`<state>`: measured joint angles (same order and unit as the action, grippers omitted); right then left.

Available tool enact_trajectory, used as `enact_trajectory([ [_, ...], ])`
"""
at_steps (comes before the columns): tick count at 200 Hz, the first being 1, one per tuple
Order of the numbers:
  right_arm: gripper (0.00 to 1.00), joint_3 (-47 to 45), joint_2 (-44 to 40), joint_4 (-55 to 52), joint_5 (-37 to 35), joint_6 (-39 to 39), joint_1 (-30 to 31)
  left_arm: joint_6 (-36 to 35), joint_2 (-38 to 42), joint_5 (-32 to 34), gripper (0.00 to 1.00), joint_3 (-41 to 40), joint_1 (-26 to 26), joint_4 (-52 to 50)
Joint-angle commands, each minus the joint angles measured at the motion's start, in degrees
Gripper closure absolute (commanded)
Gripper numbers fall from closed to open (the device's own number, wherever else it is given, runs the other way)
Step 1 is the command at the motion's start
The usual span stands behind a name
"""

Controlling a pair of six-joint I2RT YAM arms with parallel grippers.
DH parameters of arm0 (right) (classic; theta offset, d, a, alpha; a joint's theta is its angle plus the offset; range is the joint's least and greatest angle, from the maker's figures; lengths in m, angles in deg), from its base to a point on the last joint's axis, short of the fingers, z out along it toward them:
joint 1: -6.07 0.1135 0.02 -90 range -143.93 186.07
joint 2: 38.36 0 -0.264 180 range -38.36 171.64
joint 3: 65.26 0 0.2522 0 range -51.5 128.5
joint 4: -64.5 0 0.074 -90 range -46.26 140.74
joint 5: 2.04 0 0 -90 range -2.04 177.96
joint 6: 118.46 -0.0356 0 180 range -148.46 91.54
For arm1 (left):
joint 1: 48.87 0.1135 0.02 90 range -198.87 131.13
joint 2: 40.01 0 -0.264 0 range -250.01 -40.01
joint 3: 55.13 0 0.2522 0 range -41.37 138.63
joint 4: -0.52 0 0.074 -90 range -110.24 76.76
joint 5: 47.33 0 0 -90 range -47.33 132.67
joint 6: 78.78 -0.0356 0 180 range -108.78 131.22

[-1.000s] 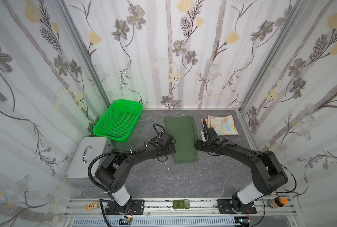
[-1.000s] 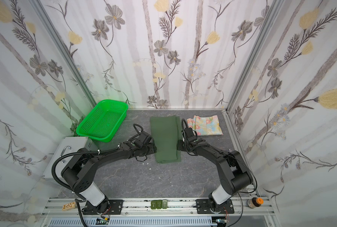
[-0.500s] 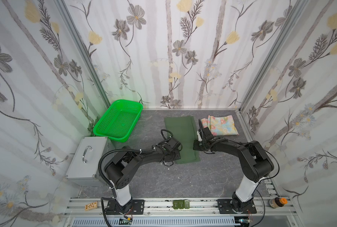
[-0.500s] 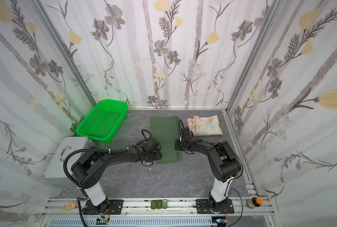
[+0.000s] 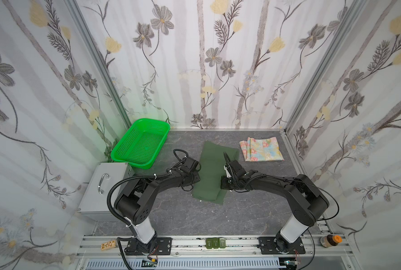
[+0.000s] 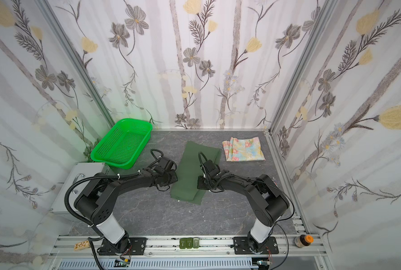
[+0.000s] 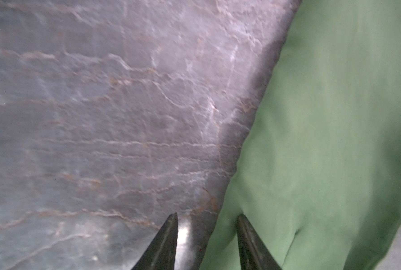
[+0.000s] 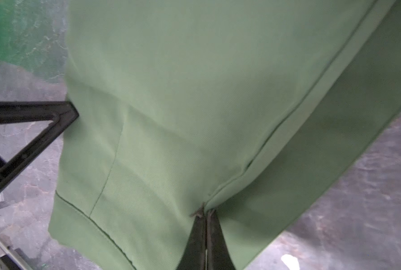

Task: Fold and stack skirts
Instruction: Rotate the skirt at the center of the table.

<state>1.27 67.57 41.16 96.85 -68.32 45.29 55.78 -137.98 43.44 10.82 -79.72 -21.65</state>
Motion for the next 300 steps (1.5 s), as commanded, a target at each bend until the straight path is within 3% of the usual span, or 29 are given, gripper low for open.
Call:
enact_trajectory([
  [1,0.83,1.5,0.1,3.0,5.1,-4.9,1.1,-3.0,2.4,1.8,0.54,1.1,2.5,-0.8],
  [32,0.50,3.1,-3.5,0.9,6.0,-3.2,-1.2,-3.1,11.4,0.2,0.44,0.7,2.5,-4.3],
  [49,0.48,2.9,-7.0,-1.5,5.5,-0.6,-4.5,-1.4,15.4,-1.7,0.44,-0.5,0.6,-6.0],
  [83,0.67,5.3,-5.2,-2.7,4.1,6.7,-9.9,4.4,13.7,-3.1,0.47,-1.7,-6.7,-6.0],
  [110,0.88,12.0,4.1,-3.6,0.0,12.0,-10.1,7.5,7.4,-1.5,0.50,0.1,-10.1,-5.7],
  [128,0.96,16.1,9.8,-4.7,-2.3,13.2,-10.5,8.7,3.7,0.2,0.52,0.8,-10.3,-5.4],
  [177,0.99,15.4,13.9,-4.6,-2.8,12.5,-11.4,7.1,-4.1,3.1,0.54,3.4,-8.5,-5.0],
  [205,1.00,11.8,12.6,-4.8,-2.8,10.2,-11.0,4.2,-5.2,3.5,0.54,3.3,-5.0,-5.0],
  [233,1.00,8.1,10.2,-4.9,-1.9,6.9,-9.0,-1.5,-5.2,4.8,0.54,3.4,-1.0,-5.0],
  [276,1.00,8.6,8.2,-2.5,2.4,-0.9,-0.5,-8.1,-3.3,8.8,0.54,4.2,4.0,-5.0],
  [300,1.00,10.0,5.8,-1.8,3.1,-1.1,-1.5,-9.7,2.3,6.5,0.48,4.5,4.5,-5.1],
])
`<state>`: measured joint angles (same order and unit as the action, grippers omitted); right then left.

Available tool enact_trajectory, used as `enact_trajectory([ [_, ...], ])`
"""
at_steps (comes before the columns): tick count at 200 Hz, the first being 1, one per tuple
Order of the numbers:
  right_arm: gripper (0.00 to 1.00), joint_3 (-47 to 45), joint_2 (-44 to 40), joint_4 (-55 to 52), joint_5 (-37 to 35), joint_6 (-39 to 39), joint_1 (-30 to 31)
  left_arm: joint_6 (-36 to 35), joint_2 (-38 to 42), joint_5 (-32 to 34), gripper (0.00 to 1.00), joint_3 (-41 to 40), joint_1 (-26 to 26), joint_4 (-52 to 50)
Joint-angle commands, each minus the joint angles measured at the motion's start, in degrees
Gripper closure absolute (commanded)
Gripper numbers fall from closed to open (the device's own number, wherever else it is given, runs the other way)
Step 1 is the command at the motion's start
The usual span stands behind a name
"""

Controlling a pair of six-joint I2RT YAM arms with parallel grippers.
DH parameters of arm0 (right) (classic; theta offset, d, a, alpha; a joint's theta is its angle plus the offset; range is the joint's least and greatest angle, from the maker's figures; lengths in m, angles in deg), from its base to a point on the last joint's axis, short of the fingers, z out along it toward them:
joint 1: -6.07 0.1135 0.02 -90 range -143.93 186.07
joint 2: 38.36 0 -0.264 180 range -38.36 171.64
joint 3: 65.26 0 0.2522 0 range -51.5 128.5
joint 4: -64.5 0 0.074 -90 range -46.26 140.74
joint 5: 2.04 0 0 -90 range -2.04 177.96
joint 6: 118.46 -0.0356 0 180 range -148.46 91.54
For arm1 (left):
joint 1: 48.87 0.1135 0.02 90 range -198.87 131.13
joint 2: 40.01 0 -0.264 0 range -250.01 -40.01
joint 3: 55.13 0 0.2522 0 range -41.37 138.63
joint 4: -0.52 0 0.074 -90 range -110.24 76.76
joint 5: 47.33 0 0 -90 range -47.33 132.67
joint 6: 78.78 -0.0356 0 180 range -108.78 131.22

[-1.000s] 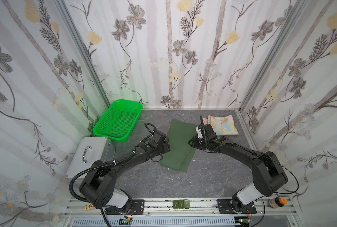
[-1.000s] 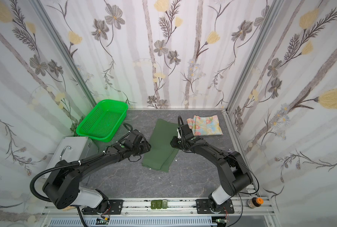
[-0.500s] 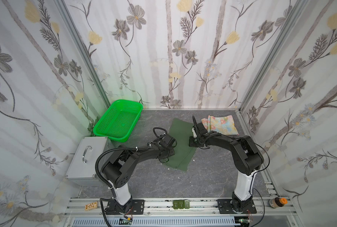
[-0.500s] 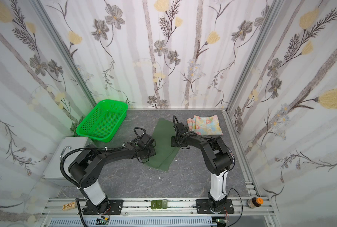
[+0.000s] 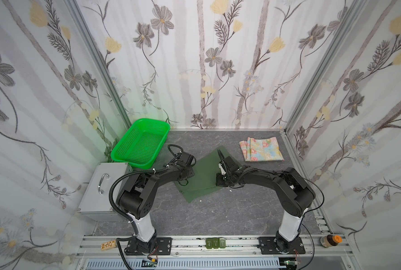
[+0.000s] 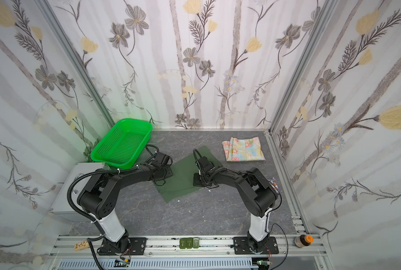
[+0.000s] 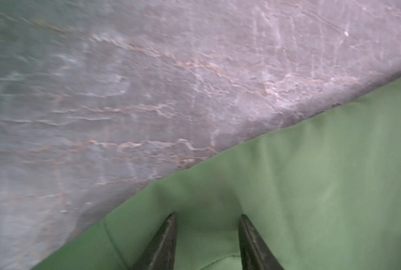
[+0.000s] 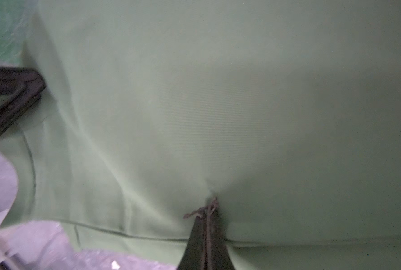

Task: Fold and stack skirts
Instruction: Rotate the skirt at the center of the table.

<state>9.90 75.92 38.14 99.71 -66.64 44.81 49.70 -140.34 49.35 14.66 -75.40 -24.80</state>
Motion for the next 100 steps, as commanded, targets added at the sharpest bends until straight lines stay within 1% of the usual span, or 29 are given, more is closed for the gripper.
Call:
enact_trajectory([
  [1,0.98,1.4,-2.7,1.1,0.1,-2.6,-1.2,-3.6,5.0,0.5,0.47,0.6,0.2,-2.0],
  [20,0.71,2.3,-6.8,-1.2,-0.5,0.7,-4.9,-0.7,11.8,-4.1,0.38,-2.1,0.1,-2.6],
  [27,0.57,2.3,-8.4,-1.9,-0.7,2.1,-6.3,0.6,14.8,-5.4,0.38,-3.7,0.1,-3.3],
  [35,0.51,2.1,-9.7,-2.5,-1.2,4.0,-7.8,2.1,17.9,-6.3,0.38,-5.5,-0.1,-4.7],
  [47,0.48,2.1,-10.3,-4.5,-3.3,6.1,-10.0,4.8,21.8,-6.4,0.38,-8.2,-0.3,-7.9],
  [67,0.45,1.0,-9.9,-5.8,-3.0,8.9,-13.6,9.1,27.2,-7.6,0.35,-14.0,-0.7,-11.6],
  [84,0.44,-0.3,-9.4,-5.6,-3.1,10.3,-15.5,12.4,31.2,-9.7,0.32,-19.1,-0.9,-12.9],
  [100,0.43,-1.3,-8.8,-4.9,-3.2,10.9,-17.1,13.9,33.5,-9.7,0.29,-22.0,-1.5,-13.4],
])
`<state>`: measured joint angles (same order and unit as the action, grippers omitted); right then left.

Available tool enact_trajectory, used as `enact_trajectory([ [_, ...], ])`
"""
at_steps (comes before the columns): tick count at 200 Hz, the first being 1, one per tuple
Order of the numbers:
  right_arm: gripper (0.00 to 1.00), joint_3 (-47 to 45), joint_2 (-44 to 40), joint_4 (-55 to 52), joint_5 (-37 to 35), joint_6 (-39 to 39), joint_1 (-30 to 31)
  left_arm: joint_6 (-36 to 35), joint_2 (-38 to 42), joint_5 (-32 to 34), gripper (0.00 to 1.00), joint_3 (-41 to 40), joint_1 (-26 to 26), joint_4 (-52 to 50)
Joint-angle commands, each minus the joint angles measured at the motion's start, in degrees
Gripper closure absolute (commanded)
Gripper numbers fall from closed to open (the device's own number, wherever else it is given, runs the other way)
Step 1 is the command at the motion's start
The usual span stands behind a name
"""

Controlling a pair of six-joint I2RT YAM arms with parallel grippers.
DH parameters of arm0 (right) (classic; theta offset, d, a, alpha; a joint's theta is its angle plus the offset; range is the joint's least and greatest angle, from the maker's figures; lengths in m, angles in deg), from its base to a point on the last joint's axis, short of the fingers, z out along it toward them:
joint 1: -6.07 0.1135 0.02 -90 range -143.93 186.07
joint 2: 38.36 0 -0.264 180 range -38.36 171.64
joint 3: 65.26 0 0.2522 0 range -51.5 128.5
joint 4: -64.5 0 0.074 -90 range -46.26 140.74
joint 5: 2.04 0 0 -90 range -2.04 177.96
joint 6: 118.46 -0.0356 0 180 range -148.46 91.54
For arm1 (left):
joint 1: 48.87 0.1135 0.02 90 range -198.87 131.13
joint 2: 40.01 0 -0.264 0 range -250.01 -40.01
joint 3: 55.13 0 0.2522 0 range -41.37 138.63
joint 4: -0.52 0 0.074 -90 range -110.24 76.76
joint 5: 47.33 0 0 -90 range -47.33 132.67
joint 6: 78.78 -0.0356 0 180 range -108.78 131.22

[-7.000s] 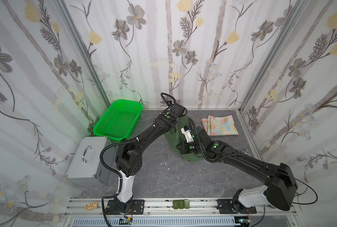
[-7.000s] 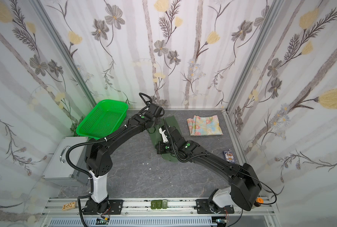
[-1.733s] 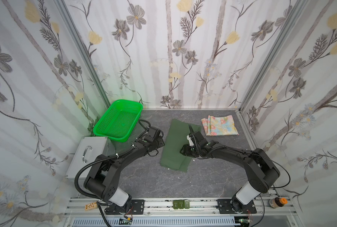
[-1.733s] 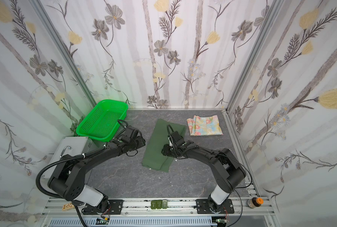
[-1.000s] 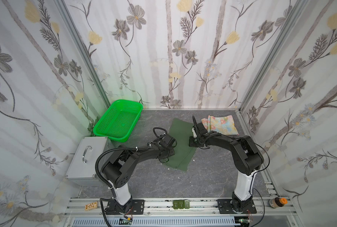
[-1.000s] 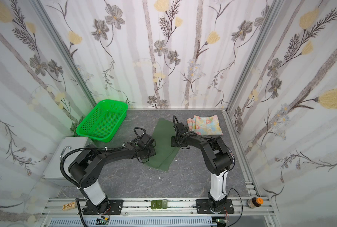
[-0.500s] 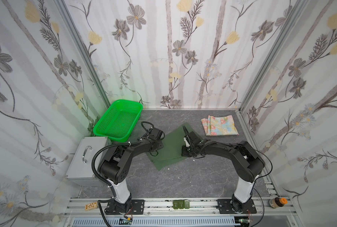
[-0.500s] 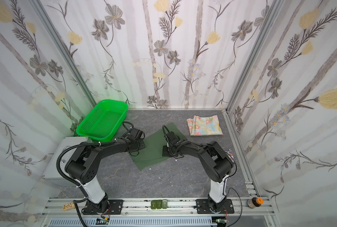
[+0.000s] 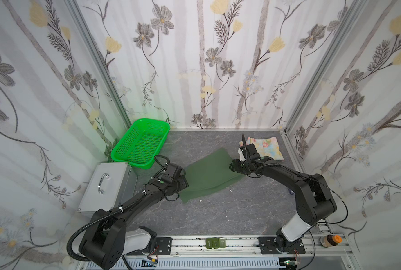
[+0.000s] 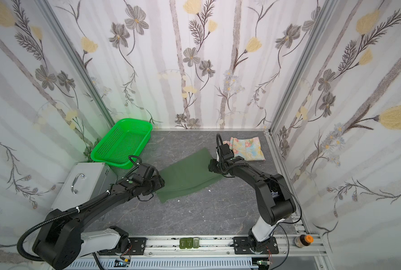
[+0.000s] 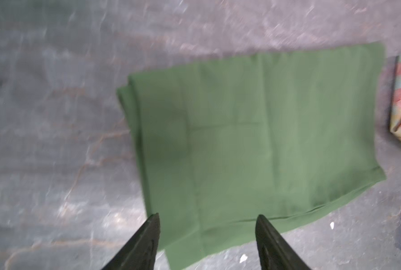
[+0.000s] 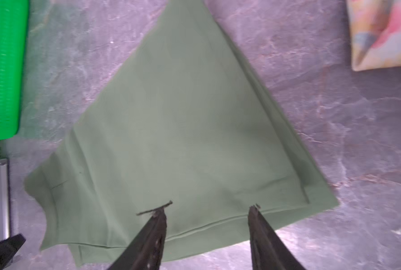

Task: Fold and stack skirts
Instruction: Rotate the skirt at the center of the table.

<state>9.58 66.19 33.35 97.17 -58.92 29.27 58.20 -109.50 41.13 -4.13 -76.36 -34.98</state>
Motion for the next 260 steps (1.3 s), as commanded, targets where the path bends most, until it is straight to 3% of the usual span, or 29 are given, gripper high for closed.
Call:
enact_trajectory([
  [1,0.43,-1.0,1.0,-0.1,-0.6,3.2,-1.6,5.4,2.8,-1.4,0.29,-3.4,-0.5,-3.2],
  [57,0.44,-1.2,1.3,0.8,0.4,3.8,-4.1,3.6,-1.4,1.6,0.35,-1.8,-0.7,-3.1],
  [113,0.47,-2.2,0.8,0.9,1.6,3.7,-4.9,1.8,-6.2,5.1,0.59,1.4,-0.6,-2.2],
  [183,0.47,-3.8,-1.0,0.6,1.4,3.8,-6.1,2.1,-6.7,2.9,0.62,0.1,-0.9,-0.5],
  [221,0.47,-4.1,-1.6,0.6,1.6,3.9,-6.3,2.0,-9.0,2.2,0.84,0.3,-0.9,1.7],
  [237,0.47,-4.5,-2.1,0.4,1.0,4.0,-6.5,1.8,-9.5,2.6,0.99,0.4,-1.0,2.6],
  [260,0.46,-5.0,-2.5,-0.4,0.5,4.5,-7.2,1.6,-9.8,2.7,1.00,0.7,-0.9,3.0],
])
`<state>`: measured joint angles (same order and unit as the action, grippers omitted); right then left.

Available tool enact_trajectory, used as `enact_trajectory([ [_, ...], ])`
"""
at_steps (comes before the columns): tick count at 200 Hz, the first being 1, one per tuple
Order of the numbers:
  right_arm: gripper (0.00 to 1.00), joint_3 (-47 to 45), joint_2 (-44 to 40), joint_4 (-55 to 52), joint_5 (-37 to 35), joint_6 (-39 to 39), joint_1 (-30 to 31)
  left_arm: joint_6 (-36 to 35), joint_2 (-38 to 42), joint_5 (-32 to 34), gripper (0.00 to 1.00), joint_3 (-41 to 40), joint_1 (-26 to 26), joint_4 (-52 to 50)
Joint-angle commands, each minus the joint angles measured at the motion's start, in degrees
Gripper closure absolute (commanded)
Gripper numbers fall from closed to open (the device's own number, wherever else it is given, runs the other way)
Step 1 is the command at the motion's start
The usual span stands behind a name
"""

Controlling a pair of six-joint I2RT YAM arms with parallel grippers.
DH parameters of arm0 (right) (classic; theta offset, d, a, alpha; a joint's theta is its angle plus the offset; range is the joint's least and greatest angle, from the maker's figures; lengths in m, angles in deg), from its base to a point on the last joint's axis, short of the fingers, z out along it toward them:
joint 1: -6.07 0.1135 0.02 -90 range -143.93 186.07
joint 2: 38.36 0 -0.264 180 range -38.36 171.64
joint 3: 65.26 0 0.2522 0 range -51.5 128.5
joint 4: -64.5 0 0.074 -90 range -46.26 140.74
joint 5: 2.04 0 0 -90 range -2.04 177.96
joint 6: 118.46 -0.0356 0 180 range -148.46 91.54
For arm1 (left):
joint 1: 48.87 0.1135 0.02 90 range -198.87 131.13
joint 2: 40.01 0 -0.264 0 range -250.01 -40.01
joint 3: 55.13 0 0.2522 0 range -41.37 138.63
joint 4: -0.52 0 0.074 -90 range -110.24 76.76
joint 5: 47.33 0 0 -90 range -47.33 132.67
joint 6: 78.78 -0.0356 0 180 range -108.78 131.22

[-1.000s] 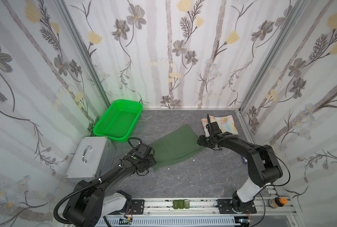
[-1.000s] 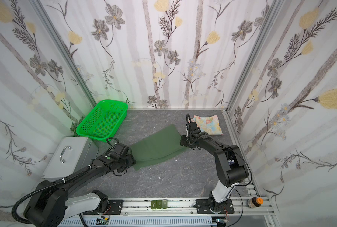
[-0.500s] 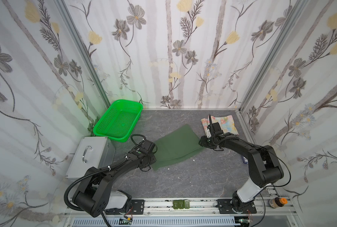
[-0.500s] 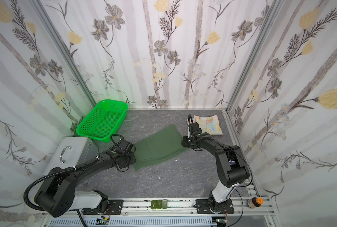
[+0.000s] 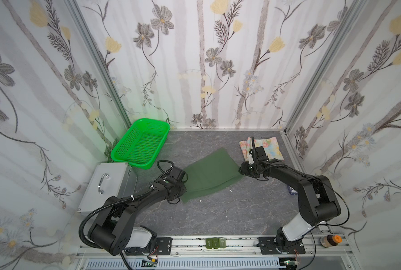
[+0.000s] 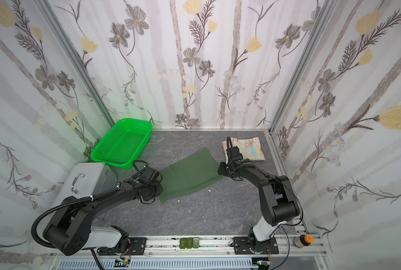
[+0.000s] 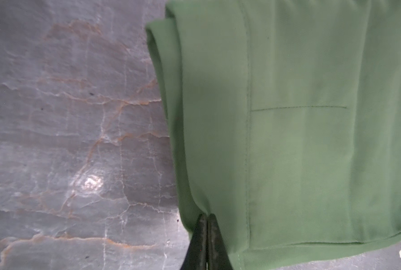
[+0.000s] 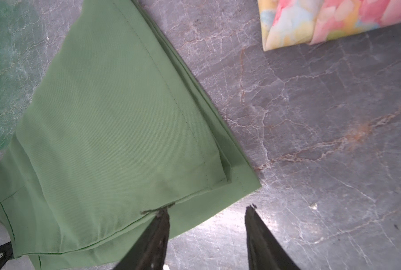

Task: Fold and stack skirts
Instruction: Rotate the skirt at the center of the table.

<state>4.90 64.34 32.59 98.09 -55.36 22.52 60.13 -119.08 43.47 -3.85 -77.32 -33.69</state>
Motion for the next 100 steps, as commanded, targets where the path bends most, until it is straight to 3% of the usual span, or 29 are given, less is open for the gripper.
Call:
enact_trajectory([
  [1,0.46,-0.4,-0.6,0.4,-0.5,0.9,-0.4,-0.4,-0.3,0.3,1.00,0.4,0.1,1.8],
  [29,0.46,-0.9,0.3,1.0,-0.4,1.1,-0.5,-0.2,0.7,0.5,1.00,0.4,0.0,1.7],
  [58,0.59,0.5,4.0,3.1,0.5,0.6,-0.5,-0.3,2.2,0.8,1.00,0.7,0.1,1.7],
  [100,0.54,4.2,7.4,4.4,2.0,-0.1,-0.6,-0.1,3.7,0.4,1.00,1.2,0.4,1.7],
])
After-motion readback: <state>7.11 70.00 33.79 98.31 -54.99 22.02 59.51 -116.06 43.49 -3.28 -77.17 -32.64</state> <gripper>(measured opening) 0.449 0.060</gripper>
